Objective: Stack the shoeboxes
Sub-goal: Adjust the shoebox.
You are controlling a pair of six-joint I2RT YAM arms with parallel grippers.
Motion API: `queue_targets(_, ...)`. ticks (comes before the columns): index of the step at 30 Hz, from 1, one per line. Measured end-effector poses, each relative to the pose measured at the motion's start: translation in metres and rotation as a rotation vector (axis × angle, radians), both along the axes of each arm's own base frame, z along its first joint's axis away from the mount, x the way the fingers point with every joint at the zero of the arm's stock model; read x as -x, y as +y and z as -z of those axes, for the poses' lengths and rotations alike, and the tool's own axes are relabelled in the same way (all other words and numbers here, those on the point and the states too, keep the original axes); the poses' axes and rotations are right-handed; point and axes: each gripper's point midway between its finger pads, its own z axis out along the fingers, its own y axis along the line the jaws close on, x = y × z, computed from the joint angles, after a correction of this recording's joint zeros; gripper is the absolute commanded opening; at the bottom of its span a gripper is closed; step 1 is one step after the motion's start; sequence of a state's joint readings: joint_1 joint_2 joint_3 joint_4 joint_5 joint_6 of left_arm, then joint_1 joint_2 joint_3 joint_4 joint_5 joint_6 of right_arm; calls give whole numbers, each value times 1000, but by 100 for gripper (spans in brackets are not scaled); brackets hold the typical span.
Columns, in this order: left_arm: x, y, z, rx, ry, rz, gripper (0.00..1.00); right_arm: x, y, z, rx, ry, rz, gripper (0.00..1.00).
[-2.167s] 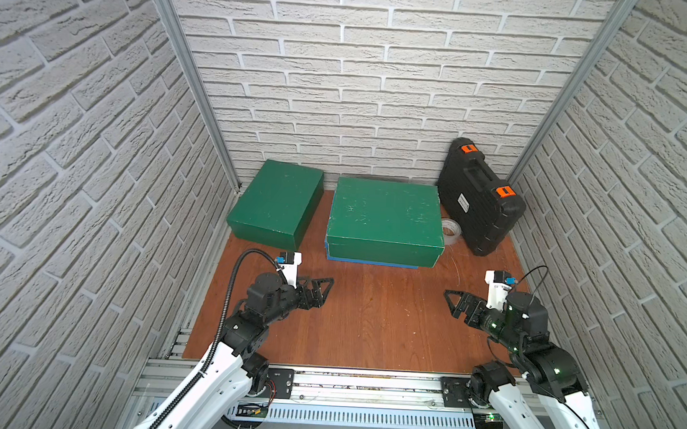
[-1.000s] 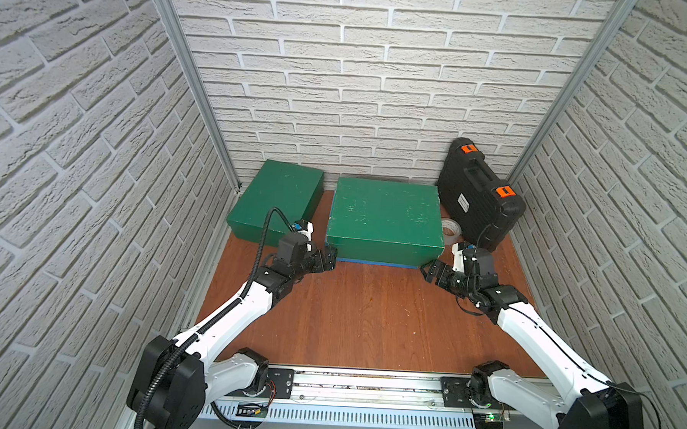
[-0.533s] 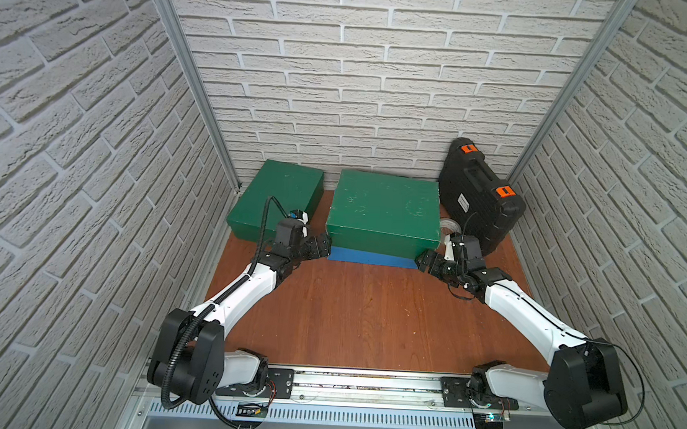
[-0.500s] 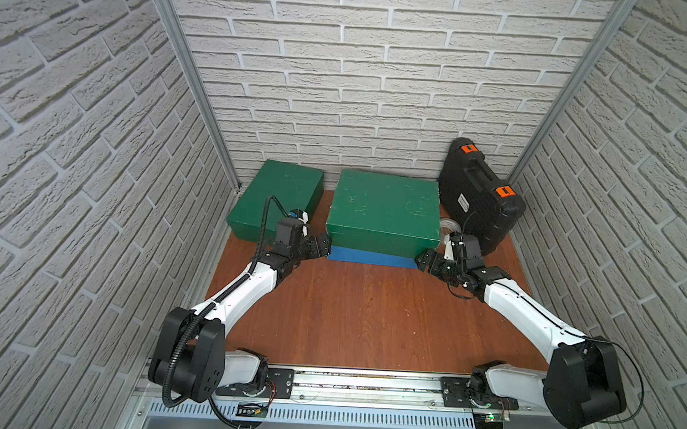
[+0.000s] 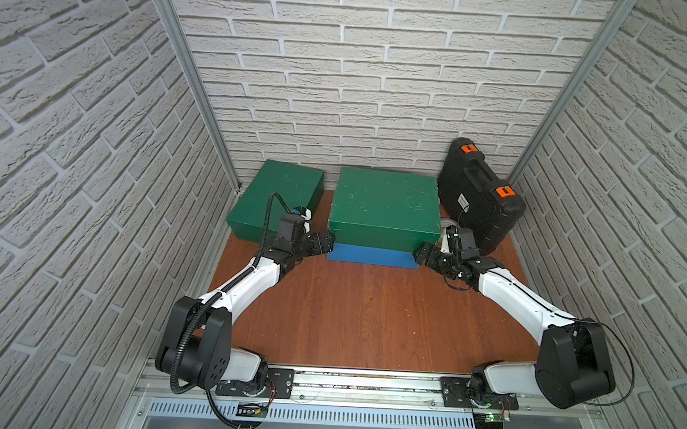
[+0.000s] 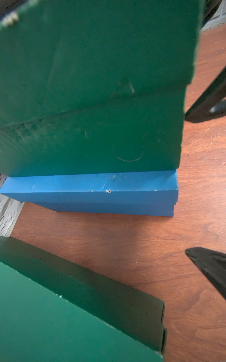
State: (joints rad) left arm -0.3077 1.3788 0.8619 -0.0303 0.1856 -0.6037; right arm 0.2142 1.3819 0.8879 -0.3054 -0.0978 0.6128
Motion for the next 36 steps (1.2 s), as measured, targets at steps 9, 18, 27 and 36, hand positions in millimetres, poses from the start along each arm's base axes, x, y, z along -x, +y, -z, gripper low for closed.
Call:
queue_targets(9, -2, 1, -2, 5, -2, -2, 98, -5, 1, -2, 1, -1, 0, 99)
queue_targets(18, -3, 2, -4, 7, -6, -4, 98, -5, 1, -8, -3, -15, 0, 99)
queue_targets(27, -3, 0, -10, 25, -18, -1, 98, 14, -5, -37, -10, -88, 7, 99)
queue_targets(36, 53, 40, -52, 30, -280, -90, 98, 44, -15, -81, -23, -207, 22, 98)
